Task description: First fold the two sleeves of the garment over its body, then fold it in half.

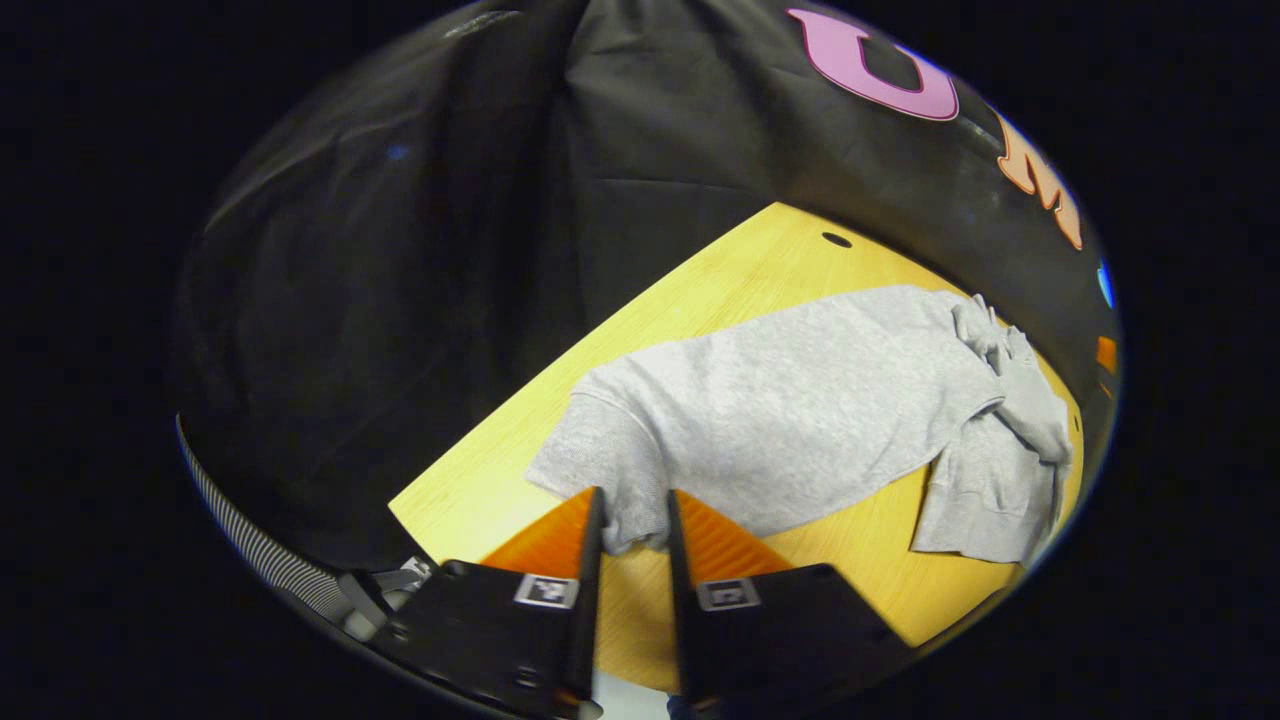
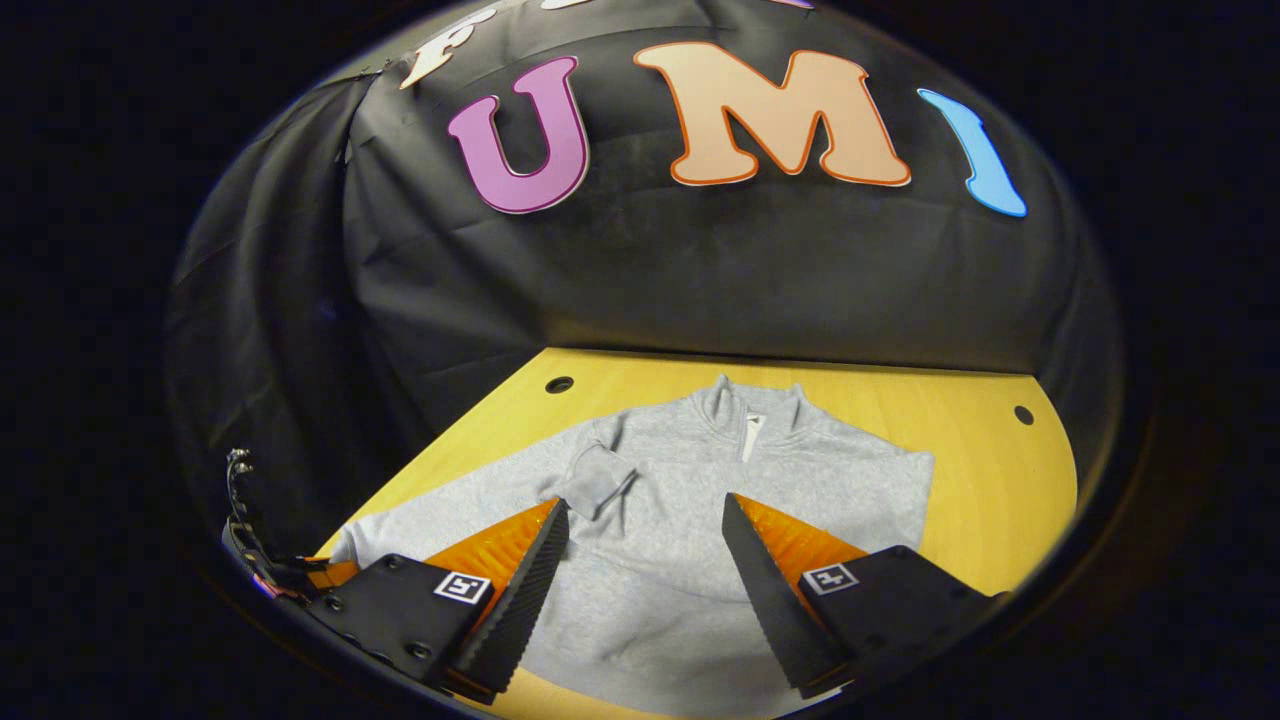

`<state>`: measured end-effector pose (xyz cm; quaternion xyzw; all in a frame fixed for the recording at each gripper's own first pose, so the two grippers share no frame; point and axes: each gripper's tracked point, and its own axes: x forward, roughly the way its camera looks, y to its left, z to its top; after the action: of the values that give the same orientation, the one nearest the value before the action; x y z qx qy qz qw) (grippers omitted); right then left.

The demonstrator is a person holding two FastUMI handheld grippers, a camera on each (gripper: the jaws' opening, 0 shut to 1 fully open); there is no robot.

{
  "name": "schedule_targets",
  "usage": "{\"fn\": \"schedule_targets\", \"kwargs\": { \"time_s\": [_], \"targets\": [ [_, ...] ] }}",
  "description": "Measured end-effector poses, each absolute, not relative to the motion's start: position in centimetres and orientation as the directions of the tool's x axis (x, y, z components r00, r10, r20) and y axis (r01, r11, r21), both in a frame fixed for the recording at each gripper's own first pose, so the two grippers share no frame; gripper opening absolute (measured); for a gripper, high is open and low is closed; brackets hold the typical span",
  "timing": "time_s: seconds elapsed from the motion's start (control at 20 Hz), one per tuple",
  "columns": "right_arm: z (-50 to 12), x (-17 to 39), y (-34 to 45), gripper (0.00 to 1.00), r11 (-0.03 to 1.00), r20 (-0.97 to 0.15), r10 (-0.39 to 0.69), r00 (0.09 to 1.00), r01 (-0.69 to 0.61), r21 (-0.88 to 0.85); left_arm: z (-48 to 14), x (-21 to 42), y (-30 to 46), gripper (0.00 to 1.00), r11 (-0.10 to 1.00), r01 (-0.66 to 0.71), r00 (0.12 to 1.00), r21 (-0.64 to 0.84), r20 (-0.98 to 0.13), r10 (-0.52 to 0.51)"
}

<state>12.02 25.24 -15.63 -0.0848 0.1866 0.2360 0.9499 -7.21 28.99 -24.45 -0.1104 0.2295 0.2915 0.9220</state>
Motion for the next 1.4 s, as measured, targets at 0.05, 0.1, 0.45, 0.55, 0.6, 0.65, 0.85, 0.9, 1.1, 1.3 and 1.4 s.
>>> {"fn": "schedule_targets", "kwargs": {
  "time_s": [0.05,0.1,0.45,0.55,0.6,0.65,0.85,0.9,1.1,1.3,1.4],
  "targets": [
    [-15.7,11.7,24.7,0.97,0.875,-0.400,0.411,0.819,-0.478,-0.079,-24.6,-7.1,28.9,0.19,0.803,-0.593,0.717,-0.056,-0.490,0.496],
    [-15.7,11.3,24.2,0.97,0.875,-0.403,0.407,0.820,-0.476,-0.085,-24.5,-7.1,28.8,0.12,0.800,-0.598,0.707,-0.034,-0.492,0.508],
    [-15.2,10.5,21.6,0.94,0.872,-0.397,0.400,0.826,-0.476,-0.112,-24.1,-6.0,27.1,0.02,0.801,-0.598,0.697,-0.011,-0.501,0.514],
    [-14.8,10.6,20.9,0.93,0.879,-0.390,0.399,0.830,-0.467,-0.096,-23.2,-5.6,26.1,0.01,0.810,-0.585,0.712,-0.024,-0.493,0.500],
    [-14.5,10.6,20.4,0.94,0.882,-0.385,0.397,0.833,-0.462,-0.092,-22.7,-5.3,25.7,0.01,0.815,-0.579,0.721,-0.030,-0.486,0.494],
    [-14.4,10.8,19.9,0.93,0.885,-0.382,0.392,0.837,-0.456,-0.091,-21.9,-5.0,25.0,0.01,0.823,-0.567,0.734,-0.038,-0.476,0.484],
    [-13.9,10.9,17.3,0.97,0.900,-0.379,0.366,0.850,-0.426,-0.088,-18.6,-2.8,20.8,0.01,0.869,-0.492,0.795,-0.062,-0.439,0.419],
    [-13.8,10.8,16.6,0.97,0.904,-0.378,0.360,0.853,-0.418,-0.083,-17.6,-2.0,19.5,0.01,0.883,-0.466,0.814,-0.059,-0.421,0.401],
    [-13.8,10.7,14.0,0.97,0.920,-0.382,0.331,0.863,-0.386,-0.074,-14.0,1.4,13.1,0.01,0.939,-0.341,0.879,-0.044,-0.368,0.302],
    [-13.5,10.4,11.2,0.93,0.933,-0.382,0.299,0.874,-0.351,-0.073,-11.4,4.6,6.5,0.00,0.975,-0.215,0.924,-0.055,-0.333,0.186],
    [-13.4,10.2,9.6,0.97,0.941,-0.381,0.283,0.880,-0.332,-0.068,-10.1,5.5,3.1,0.00,0.986,-0.154,0.940,-0.059,-0.317,0.128]
  ]
}}
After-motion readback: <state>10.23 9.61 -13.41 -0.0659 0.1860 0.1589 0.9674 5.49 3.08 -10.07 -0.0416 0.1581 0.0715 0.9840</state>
